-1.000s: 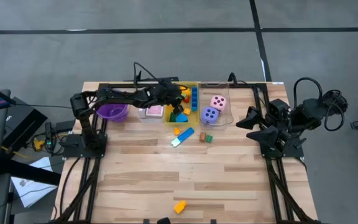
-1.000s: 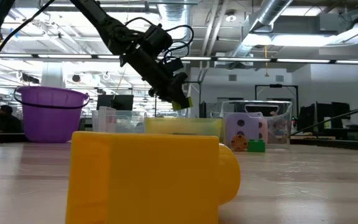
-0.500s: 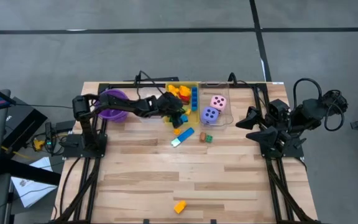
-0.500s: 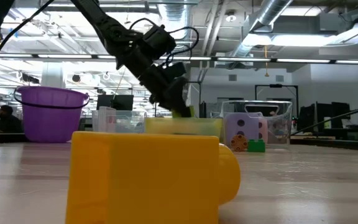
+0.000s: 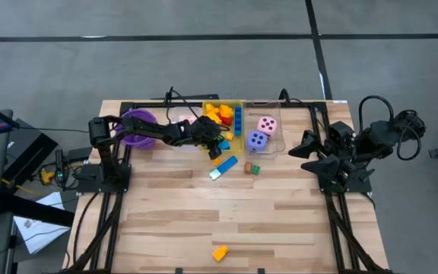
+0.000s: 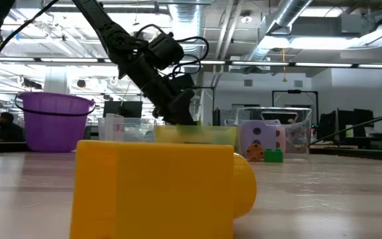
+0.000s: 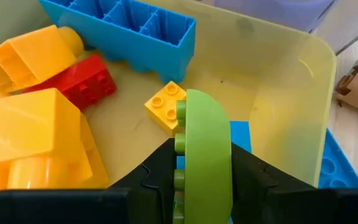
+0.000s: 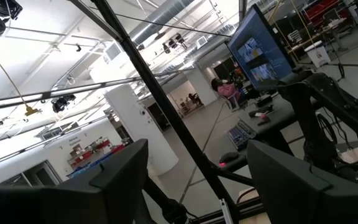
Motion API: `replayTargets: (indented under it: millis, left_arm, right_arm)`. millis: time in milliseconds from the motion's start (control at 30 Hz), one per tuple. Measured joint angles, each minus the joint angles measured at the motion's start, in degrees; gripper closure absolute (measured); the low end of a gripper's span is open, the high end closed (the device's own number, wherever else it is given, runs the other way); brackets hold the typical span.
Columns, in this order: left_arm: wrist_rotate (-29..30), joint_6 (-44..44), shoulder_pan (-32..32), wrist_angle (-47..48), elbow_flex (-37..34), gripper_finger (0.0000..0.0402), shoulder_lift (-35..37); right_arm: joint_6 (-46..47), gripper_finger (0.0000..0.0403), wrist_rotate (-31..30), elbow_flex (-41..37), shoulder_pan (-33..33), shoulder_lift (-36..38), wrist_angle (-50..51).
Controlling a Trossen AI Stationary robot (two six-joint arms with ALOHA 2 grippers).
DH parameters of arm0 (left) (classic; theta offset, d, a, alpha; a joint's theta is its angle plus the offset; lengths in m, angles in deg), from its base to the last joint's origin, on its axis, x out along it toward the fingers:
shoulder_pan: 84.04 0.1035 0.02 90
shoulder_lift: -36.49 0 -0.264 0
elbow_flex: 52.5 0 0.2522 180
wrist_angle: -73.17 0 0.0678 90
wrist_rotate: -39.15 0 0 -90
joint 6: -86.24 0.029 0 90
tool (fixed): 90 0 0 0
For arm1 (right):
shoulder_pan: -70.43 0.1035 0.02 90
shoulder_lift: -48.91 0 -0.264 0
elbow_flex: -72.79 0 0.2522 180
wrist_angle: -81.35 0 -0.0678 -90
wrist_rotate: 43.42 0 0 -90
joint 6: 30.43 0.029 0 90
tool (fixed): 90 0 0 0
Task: Pick & Place Toys
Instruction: Put the green gamepiece into the yellow bin
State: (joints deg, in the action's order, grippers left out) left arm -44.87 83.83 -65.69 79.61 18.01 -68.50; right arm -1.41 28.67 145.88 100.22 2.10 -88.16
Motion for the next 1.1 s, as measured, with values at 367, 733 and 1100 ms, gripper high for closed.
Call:
replayTargets:
  millis: [367, 733, 1100]
  left_arm:
    - [0.00, 0.00, 0.02, -0.67, 0.00, 0.0298, -0.02]
    - [0.00, 0.00, 0.04, -0.67, 0.00, 0.0298, -0.02]
    - [-0.02, 0.00, 0.04, -0.78, 0.00, 0.0298, 0.00]
  right_arm:
    - [-0.04, 0.0137, 0.00, 0.00, 0.01, 0.00, 0.02]
    - [-0.04, 0.0137, 0.00, 0.00, 0.02, 0.00, 0.02]
    - [-0.04, 0.0137, 0.00, 0.00, -0.01, 0.00, 0.02]
